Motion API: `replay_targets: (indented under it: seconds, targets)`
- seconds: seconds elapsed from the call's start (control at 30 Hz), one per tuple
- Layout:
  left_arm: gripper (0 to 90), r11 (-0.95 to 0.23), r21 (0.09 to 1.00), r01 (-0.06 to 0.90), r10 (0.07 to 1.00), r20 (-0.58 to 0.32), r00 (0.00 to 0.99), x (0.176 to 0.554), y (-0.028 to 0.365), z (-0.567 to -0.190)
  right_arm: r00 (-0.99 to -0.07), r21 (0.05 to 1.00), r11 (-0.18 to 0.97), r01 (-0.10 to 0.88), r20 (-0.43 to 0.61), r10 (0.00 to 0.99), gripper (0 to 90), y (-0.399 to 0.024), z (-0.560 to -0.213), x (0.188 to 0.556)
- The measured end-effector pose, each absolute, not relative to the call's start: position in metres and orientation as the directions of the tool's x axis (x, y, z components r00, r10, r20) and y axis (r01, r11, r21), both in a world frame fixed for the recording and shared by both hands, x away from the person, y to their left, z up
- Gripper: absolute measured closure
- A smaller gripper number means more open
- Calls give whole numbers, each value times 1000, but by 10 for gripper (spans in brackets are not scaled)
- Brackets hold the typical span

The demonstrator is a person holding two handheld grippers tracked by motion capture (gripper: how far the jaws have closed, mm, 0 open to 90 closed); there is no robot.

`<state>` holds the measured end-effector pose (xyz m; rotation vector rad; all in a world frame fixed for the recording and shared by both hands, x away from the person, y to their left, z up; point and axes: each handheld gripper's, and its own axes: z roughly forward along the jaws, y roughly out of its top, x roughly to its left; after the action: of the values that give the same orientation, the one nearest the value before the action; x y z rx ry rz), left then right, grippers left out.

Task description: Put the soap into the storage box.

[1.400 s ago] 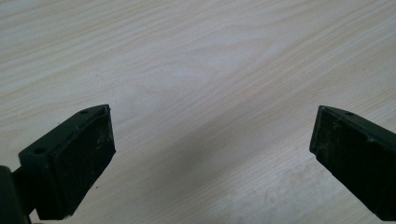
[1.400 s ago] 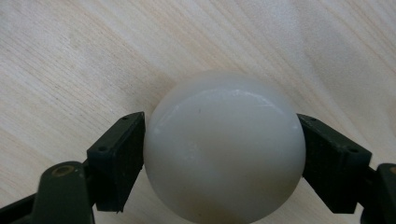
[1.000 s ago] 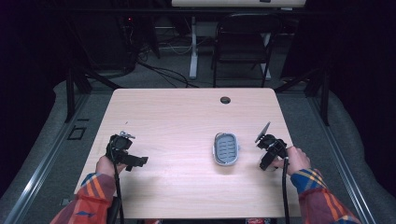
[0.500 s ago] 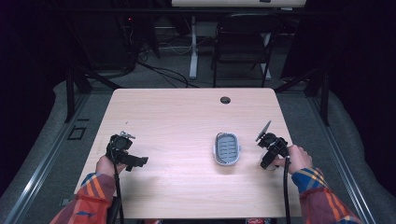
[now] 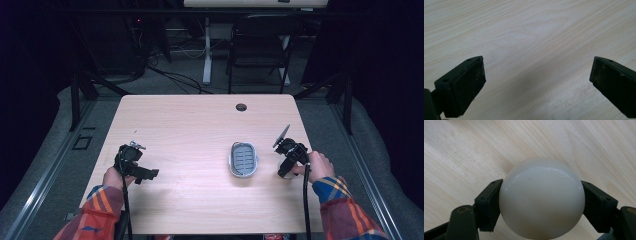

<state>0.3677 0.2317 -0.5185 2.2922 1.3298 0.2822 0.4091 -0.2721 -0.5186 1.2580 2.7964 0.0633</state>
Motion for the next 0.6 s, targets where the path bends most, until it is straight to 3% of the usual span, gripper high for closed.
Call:
replay_targets:
  seconds: [0.33, 0.4, 0.6]
  targets:
    - [0, -423, 491, 762, 857, -57, 512, 368, 232, -519, -681, 70, 684, 727, -57, 730, 246, -264, -507, 410]
    - [1, -422, 492, 762, 857, -58, 512, 368, 231, -519, -665, 105, 666, 738, -53, 745, 245, -262, -507, 409]
    - [0, -419, 492, 763, 858, -62, 511, 368, 232, -519, -692, 78, 695, 715, -65, 719, 246, -257, -498, 414]
